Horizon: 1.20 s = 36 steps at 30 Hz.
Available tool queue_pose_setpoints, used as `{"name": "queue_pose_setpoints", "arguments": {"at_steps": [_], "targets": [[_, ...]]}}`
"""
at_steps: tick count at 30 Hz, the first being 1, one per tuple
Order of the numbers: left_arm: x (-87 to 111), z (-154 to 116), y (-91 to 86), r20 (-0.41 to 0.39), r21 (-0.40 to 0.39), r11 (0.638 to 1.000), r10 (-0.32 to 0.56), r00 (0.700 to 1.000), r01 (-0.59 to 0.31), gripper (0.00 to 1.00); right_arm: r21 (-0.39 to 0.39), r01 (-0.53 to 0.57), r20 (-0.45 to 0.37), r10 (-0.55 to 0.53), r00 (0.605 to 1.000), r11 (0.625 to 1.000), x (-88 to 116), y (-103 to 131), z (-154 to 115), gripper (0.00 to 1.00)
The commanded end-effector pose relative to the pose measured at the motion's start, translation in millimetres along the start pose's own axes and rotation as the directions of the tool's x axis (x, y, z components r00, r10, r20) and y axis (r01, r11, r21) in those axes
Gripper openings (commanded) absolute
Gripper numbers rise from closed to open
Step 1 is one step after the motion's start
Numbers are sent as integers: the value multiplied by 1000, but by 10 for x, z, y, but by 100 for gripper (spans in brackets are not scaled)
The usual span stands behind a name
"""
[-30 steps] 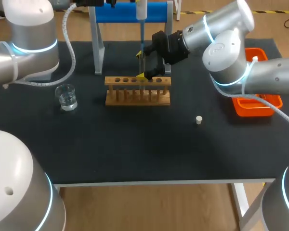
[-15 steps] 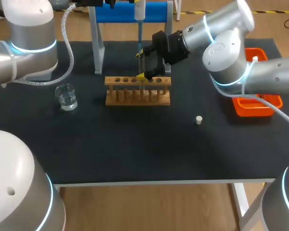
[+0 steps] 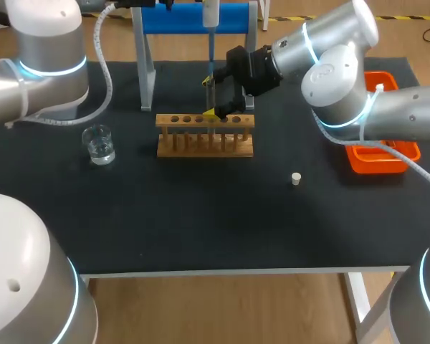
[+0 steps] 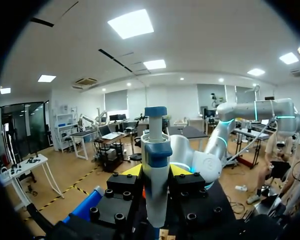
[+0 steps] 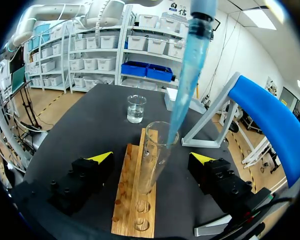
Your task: Invert the test tube, pick up the pipette, mount the tip to pipette, aspirate from beaker and dispense into the tube, eject the tip, return the pipette, and cap with the stopper.
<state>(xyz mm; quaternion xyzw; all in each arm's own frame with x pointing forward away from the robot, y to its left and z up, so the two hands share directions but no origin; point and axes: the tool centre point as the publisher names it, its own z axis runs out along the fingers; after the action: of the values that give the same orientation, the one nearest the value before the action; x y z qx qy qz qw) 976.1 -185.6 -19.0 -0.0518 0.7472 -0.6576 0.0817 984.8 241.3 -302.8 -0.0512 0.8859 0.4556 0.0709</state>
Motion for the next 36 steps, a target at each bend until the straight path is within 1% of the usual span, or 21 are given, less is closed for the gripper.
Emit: {"name": "queue_pose_setpoints", "arguments": {"at_steps": [1,22,36], "targets": [[-27,37,5,-13,9,1000,-2,1000,2,0,1,0,-2,0,1000,1000,0,3,-13,100],[106,9,53,-24,7,1000,-14,1000,14,0,1,0,-2,0,1000,1000,0,3,-13,100],[98,-70,103,1,-8,1000,-14,1000,14,0,1,0,-2,0,1000,1000,0,3,-13,100]]}}
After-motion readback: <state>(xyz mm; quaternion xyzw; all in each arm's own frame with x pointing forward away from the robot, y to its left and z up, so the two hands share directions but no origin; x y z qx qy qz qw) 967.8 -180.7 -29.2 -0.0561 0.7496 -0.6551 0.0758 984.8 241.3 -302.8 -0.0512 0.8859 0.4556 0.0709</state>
